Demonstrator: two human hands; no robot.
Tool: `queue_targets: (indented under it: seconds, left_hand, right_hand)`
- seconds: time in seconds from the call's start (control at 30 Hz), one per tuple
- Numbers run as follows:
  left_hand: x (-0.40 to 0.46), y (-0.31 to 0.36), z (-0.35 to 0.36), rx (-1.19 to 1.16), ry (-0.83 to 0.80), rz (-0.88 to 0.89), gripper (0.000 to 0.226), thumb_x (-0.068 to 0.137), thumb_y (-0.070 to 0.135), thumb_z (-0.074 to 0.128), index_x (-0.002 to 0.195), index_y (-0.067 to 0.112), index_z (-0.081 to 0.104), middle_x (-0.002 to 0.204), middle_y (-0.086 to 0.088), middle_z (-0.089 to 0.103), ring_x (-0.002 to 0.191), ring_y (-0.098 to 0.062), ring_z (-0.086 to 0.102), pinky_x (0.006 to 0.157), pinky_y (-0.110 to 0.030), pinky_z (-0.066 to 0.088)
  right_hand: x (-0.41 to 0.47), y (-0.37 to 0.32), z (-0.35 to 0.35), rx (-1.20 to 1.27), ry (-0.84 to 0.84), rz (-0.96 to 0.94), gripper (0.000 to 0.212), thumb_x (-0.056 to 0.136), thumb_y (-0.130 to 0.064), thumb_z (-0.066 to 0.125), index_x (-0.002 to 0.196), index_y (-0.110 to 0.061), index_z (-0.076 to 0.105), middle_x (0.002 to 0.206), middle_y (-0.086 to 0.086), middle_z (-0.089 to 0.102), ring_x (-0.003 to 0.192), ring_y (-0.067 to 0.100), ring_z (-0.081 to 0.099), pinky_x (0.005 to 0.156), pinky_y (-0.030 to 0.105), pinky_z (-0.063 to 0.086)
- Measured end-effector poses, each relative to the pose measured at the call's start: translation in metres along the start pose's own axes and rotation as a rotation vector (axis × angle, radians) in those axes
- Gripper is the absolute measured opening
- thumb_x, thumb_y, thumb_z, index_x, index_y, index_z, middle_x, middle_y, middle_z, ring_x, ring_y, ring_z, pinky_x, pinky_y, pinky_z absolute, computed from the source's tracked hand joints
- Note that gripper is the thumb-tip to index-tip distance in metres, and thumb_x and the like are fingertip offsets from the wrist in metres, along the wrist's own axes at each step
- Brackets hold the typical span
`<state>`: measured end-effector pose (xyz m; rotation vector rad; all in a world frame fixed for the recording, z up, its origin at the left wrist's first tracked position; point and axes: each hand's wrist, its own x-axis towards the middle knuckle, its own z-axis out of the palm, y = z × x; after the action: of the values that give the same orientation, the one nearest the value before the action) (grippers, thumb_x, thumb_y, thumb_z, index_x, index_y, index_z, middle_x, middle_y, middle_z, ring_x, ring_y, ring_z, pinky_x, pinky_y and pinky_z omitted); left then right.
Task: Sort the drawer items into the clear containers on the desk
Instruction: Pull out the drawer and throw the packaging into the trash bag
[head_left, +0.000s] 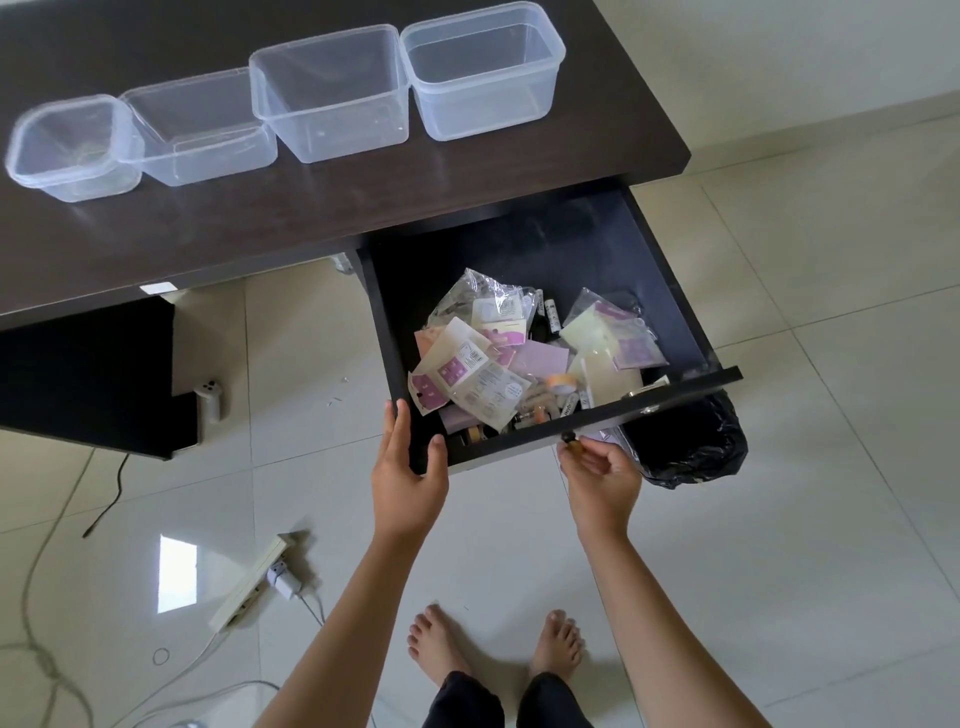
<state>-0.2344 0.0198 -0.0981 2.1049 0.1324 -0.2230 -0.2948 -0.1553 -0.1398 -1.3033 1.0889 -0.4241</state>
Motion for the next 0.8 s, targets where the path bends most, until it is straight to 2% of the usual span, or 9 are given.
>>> queue_targets:
  seconds: [0.1, 0.27, 0.37, 0.43, 0.5, 0.6, 0.67, 0.7, 0.8]
  left_hand:
    - [-0.001, -0.001, 0.001, 0.002, -0.007, 0.001, 0.058, 0.094, 0.022, 0.053, 0.148, 0.021, 0.030, 0.157, 0.007, 0.023, 0.135, 0.008, 0.019, 0.108, -0.012, 0.017]
    - [-0.002, 0.003, -0.003, 0.044, -0.022, -0.047, 0.060, 0.093, 0.029, 0.055, 0.147, 0.021, 0.031, 0.157, 0.006, 0.024, 0.143, -0.006, 0.023, 0.114, -0.023, 0.022]
    - [-0.009, 0.014, -0.004, 0.139, 0.015, -0.080, 0.060, 0.092, 0.027, 0.058, 0.145, 0.015, 0.035, 0.158, 0.004, 0.020, 0.144, -0.016, 0.026, 0.118, -0.038, 0.023]
    - [-0.015, 0.025, -0.003, 0.147, 0.051, -0.070, 0.059, 0.090, 0.023, 0.060, 0.144, 0.013, 0.038, 0.157, 0.002, 0.022, 0.143, -0.017, 0.026, 0.118, -0.042, 0.024]
    - [-0.020, 0.038, -0.001, 0.131, 0.080, -0.028, 0.058, 0.089, 0.020, 0.062, 0.142, 0.012, 0.041, 0.155, -0.001, 0.028, 0.142, -0.018, 0.030, 0.116, -0.036, 0.028]
    - [-0.021, 0.055, 0.004, 0.086, 0.085, 0.038, 0.058, 0.087, 0.019, 0.064, 0.140, 0.012, 0.042, 0.150, -0.002, 0.036, 0.138, -0.020, 0.037, 0.110, -0.035, 0.039]
    - [-0.014, 0.064, 0.008, 0.086, 0.061, 0.068, 0.059, 0.086, 0.018, 0.065, 0.140, 0.010, 0.041, 0.150, -0.002, 0.036, 0.140, -0.019, 0.033, 0.105, -0.018, 0.037]
    - [-0.008, 0.068, 0.009, 0.096, 0.038, 0.077, 0.062, 0.085, 0.019, 0.067, 0.140, 0.010, 0.040, 0.150, -0.002, 0.035, 0.141, -0.019, 0.031, 0.103, -0.014, 0.036]
    - [0.023, 0.072, 0.015, 0.143, -0.060, 0.058, 0.080, 0.078, 0.029, 0.075, 0.145, 0.017, 0.031, 0.154, -0.002, 0.025, 0.141, -0.022, 0.027, 0.113, -0.036, 0.033]
  right_hand:
    - [0.001, 0.002, -0.003, -0.013, -0.041, 0.013, 0.018, 0.074, 0.000, 0.077, 0.082, -0.013, 0.068, 0.082, 0.005, 0.072, 0.077, 0.019, 0.070, 0.083, 0.039, 0.057]
    - [0.000, -0.003, -0.015, -0.112, -0.156, -0.002, 0.016, 0.078, -0.013, 0.077, 0.091, -0.014, 0.068, 0.091, 0.000, 0.073, 0.086, 0.013, 0.070, 0.084, 0.031, 0.055]
    - [-0.008, -0.020, -0.028, -0.197, -0.139, -0.077, 0.018, 0.081, -0.017, 0.075, 0.096, -0.012, 0.067, 0.096, -0.004, 0.069, 0.090, 0.011, 0.068, 0.072, 0.015, 0.053]
    - [-0.012, -0.034, -0.035, -0.186, -0.111, -0.152, 0.018, 0.081, -0.013, 0.073, 0.097, -0.010, 0.066, 0.098, 0.000, 0.067, 0.090, 0.015, 0.067, 0.067, 0.011, 0.052]
    - [-0.012, -0.051, -0.040, -0.176, -0.120, -0.269, 0.017, 0.080, -0.010, 0.074, 0.095, -0.013, 0.065, 0.096, 0.006, 0.067, 0.087, 0.019, 0.067, 0.067, 0.012, 0.053]
    - [-0.004, -0.077, -0.041, -0.190, -0.160, -0.449, 0.021, 0.077, -0.005, 0.076, 0.094, -0.013, 0.066, 0.092, 0.010, 0.065, 0.081, 0.020, 0.065, 0.065, 0.014, 0.054]
    - [0.008, -0.094, -0.038, -0.213, -0.187, -0.530, 0.024, 0.076, -0.005, 0.077, 0.097, -0.011, 0.066, 0.093, 0.006, 0.063, 0.082, 0.016, 0.063, 0.067, 0.024, 0.058]
    - [0.017, -0.101, -0.035, -0.228, -0.210, -0.537, 0.027, 0.076, -0.006, 0.078, 0.099, -0.011, 0.066, 0.095, 0.004, 0.062, 0.084, 0.013, 0.062, 0.070, 0.030, 0.059]
    - [0.055, -0.119, -0.023, -0.401, -0.316, -0.533, 0.049, 0.070, -0.014, 0.083, 0.114, -0.018, 0.060, 0.111, -0.003, 0.056, 0.099, 0.008, 0.058, 0.085, 0.036, 0.056]
